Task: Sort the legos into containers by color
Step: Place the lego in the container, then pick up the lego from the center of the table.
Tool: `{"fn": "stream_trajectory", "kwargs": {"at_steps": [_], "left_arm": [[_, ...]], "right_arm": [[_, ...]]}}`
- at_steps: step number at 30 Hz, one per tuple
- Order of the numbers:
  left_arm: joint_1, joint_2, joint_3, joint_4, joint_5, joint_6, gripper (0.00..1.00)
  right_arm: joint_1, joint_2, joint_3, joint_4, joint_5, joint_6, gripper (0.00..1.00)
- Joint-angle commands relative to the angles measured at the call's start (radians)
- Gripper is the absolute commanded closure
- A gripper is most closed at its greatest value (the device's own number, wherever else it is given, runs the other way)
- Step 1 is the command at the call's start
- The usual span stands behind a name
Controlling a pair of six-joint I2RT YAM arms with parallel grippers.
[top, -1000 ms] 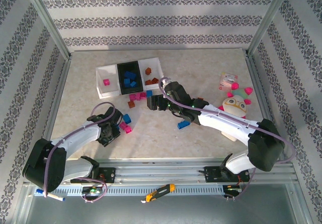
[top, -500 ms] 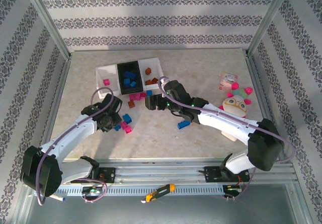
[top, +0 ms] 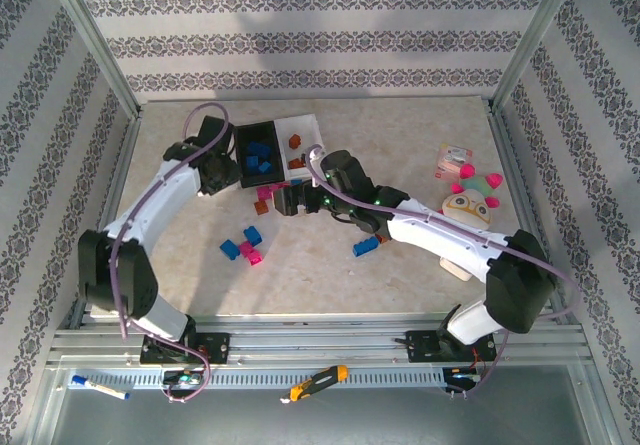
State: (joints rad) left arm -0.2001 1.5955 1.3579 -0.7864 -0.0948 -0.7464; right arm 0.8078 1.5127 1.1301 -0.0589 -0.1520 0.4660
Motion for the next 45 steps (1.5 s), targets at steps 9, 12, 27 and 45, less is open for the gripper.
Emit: {"fn": "stream_trajectory", "kwargs": {"at_steps": [9,12,27,45], "left_arm": [[0.121,0.336,0.291,-0.024,0.021,0.168,0.69],[0.14,0.405,0.35,-0.012,0.02,0.192,0.67],[0.113,0.189,0.123,0.313,0.193,0.326,0.04],[-0.254,-0.101,-0.271,0.641,0.595,0.819,0.01]], "right_arm": [[-0.06,0.039,0.072,-0.037,0.003,-0.023,0.03],[-0.083,0.029,0.052,-0.049,0.037,-0.02,0.04],[-0.3,0.007,0.024,-0.236,0.116,-0.067,0.02],[-0.391,0.358,0.342,-0.82,0.091,-0.242,0.15]]}}
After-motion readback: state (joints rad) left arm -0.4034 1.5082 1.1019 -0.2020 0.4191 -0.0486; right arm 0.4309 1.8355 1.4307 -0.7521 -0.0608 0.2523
